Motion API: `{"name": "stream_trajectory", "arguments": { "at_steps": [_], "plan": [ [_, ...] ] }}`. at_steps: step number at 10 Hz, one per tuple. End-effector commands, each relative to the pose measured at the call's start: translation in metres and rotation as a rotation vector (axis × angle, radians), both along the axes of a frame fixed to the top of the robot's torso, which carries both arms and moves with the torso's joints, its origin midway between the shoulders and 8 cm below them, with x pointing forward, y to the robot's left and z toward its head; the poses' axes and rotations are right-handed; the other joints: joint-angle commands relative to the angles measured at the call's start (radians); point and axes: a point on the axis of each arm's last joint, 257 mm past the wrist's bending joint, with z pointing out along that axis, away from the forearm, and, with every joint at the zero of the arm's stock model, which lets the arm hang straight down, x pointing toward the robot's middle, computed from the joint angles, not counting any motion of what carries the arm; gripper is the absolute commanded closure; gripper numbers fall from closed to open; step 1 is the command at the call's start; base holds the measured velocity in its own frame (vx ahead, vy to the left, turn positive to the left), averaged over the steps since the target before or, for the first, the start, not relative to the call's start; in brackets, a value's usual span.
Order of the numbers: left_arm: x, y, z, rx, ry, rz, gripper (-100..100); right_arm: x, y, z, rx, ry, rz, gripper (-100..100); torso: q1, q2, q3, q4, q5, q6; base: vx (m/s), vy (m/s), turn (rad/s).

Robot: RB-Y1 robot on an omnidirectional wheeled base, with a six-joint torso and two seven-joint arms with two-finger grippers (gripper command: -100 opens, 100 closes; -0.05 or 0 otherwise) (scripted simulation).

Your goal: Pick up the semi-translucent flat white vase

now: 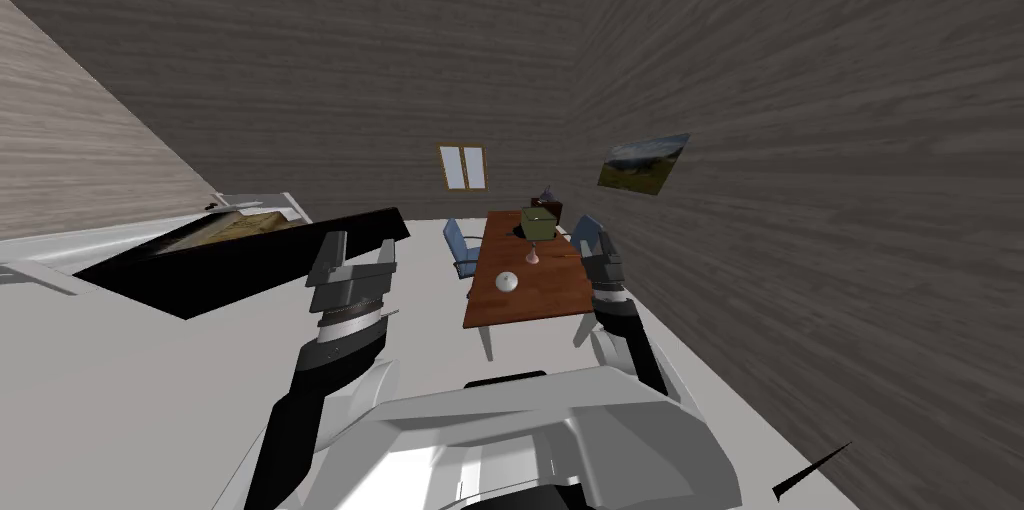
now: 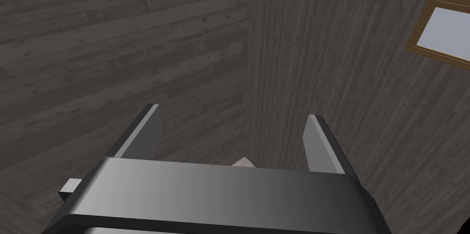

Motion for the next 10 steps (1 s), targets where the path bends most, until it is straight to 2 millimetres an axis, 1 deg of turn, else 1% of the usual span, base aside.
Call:
{"name": "stream_trajectory", "arguments": {
  "at_steps": [1,4,7,8,10],
  "plan": [
    [0.000,0.000,0.000,0.000,0.000,0.000,0,0.003,0.006,-0.004,-0.041,0.013,0.013,-100,0.000,0.000,0.000,0.000,0.000,0.000,-0.017,0.053,0.089],
    [0.000,0.000,0.000,0.000,0.000,0.000,0,0.010,0.018,-0.017,-0.138,0.045,0.042,-100,0.007,0.003,0.002,0.001,0.001,0.000,-0.040,0.104,0.085],
    [0.000,0.000,0.000,0.000,0.000,0.000,0,0.018,0.034,-0.039,-0.272,0.092,0.078,-100,0.010,0.003,0.002,0.001,0.002,0.000,-0.036,0.155,0.130],
    [0.000,0.000,0.000,0.000,0.000,0.000,0,0.018,0.034,-0.040,-0.285,0.094,0.083,-100,0.011,0.002,0.001,0.001,0.003,0.000,-0.023,0.118,0.038],
    [0.000,0.000,0.000,0.000,0.000,0.000,0,0.024,0.044,-0.062,-0.390,0.133,0.109,-100,0.006,0.002,0.001,0.000,0.002,0.000,-0.007,0.103,0.128]
  ]
}}
